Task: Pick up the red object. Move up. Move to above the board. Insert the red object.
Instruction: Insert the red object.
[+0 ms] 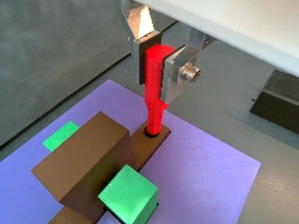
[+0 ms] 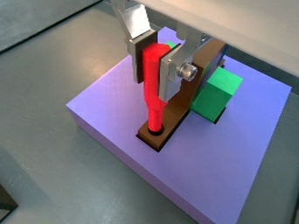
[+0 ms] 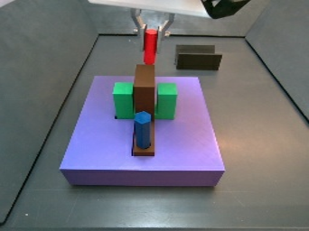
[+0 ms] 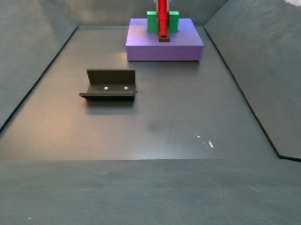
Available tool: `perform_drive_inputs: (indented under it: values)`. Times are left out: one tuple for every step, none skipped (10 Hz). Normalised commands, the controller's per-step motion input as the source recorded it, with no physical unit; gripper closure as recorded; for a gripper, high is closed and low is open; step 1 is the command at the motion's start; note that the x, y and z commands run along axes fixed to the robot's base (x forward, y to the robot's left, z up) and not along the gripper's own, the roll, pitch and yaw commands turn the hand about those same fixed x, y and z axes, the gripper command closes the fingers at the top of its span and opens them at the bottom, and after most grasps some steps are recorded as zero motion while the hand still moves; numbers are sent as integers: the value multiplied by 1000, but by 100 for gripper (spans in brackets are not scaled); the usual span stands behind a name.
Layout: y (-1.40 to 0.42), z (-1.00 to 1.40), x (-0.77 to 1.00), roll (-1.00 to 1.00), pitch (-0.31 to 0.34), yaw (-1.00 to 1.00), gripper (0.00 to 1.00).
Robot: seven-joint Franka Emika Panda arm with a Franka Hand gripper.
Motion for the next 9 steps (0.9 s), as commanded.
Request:
perform_drive_inputs:
  values:
    - [-11, -157, -37, -3, -57, 0, 100]
    - [-3, -169, -46, -4, -59, 0, 100]
    - [-3, -169, -49, -9, -63, 0, 100]
    - [-9, -169, -31, -11, -61, 0, 100]
    - [0, -249, 0, 0, -41, 0, 100]
    - [0, -346, 0, 37, -10, 0, 100]
    - [0, -366, 71, 204, 0, 0, 100]
    - [0, -346, 109, 211, 11, 0, 100]
    - [0, -360, 86, 200, 4, 0, 100]
